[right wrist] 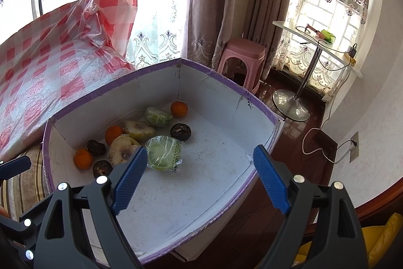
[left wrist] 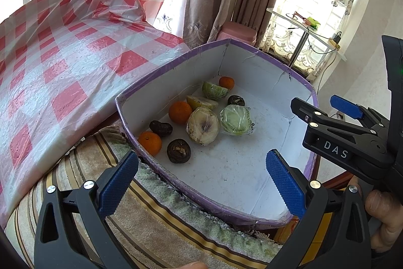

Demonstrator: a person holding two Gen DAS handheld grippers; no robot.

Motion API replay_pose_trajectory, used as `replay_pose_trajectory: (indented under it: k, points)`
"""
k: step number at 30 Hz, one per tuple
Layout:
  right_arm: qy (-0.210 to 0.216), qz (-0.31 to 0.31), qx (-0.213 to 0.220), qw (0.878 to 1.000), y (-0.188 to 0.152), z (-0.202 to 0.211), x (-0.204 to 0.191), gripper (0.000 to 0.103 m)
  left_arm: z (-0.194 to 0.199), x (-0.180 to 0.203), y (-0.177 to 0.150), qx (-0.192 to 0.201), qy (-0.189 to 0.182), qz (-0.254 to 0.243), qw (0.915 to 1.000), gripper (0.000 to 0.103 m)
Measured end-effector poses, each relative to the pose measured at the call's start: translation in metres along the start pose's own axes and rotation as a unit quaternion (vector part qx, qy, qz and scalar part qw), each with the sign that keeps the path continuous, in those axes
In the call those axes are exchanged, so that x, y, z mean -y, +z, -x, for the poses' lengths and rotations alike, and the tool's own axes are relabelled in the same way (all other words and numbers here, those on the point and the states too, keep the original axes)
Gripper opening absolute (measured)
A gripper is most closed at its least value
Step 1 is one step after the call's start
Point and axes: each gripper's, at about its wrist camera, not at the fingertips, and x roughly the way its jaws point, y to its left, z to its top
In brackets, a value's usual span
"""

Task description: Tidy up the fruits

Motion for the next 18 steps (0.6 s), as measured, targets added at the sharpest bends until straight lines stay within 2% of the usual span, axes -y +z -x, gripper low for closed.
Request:
replay_pose_trajectory:
  k: [10, 13, 15, 18]
  points:
    - [-0.005, -0.009, -0.005, 1.0, -0.003, -0.002, 0.002, 0.086, -0.006, 0.018, 0.008, 0.004, 0.018, -0.021, 0.9996, 0.098]
    - [0.001, -0.017, -0.005, 1.0, -0.002, -0.001, 0.003, 0.086, -0.003, 0.013, 0.011, 0.003, 0.009, -0.006, 0.9999, 0.098]
    - [0.009, -0.021, 0.0, 1.0, 0.0, 0.003, 0.002, 0.092, 0.006, 0.006, 0.014, 0.015, 0.01, 0.011, 0.9998, 0.098]
    - [0.032, -0.017, 0.011, 0.999, 0.005, 0.014, -0.007, 0.096, 0.026, -0.008, 0.014, 0.026, 0.028, 0.031, 0.9988, 0.098]
